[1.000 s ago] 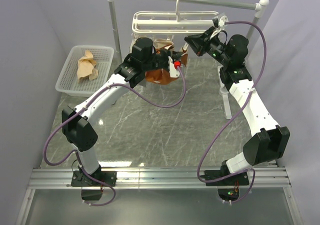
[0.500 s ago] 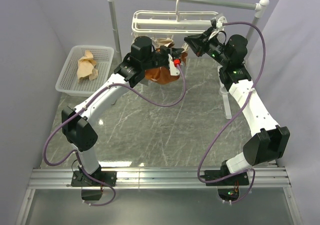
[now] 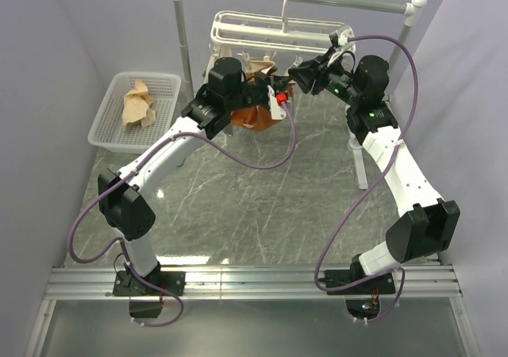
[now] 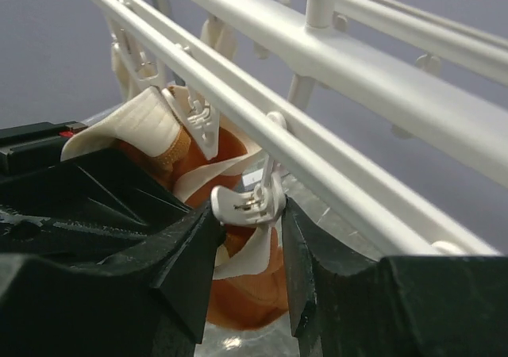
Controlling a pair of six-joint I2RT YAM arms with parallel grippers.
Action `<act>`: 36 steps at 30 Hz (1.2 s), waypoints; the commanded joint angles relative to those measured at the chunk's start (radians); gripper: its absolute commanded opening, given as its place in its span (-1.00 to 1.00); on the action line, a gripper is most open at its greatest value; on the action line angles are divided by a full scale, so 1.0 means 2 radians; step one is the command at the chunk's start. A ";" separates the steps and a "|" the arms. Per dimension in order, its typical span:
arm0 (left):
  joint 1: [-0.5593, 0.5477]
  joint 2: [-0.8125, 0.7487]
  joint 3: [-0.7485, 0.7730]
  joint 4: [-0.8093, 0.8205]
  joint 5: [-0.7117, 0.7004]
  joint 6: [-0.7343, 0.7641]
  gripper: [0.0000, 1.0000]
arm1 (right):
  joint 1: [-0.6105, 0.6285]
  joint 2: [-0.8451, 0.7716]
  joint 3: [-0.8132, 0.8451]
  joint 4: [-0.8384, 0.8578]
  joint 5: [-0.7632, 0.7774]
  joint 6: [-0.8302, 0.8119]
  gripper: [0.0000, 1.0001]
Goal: Clip the underwear to the hanger
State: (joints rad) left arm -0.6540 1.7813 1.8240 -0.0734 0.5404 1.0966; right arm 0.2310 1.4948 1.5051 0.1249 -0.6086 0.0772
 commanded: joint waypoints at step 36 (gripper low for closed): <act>-0.003 -0.077 -0.074 -0.033 0.004 -0.059 0.57 | -0.076 -0.119 -0.034 -0.058 -0.057 0.124 0.50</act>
State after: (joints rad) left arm -0.6552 1.7184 1.6909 -0.1028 0.5270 1.0492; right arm 0.0952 1.2991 1.4578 0.0608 -0.6937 0.3622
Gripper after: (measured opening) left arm 0.758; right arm 0.748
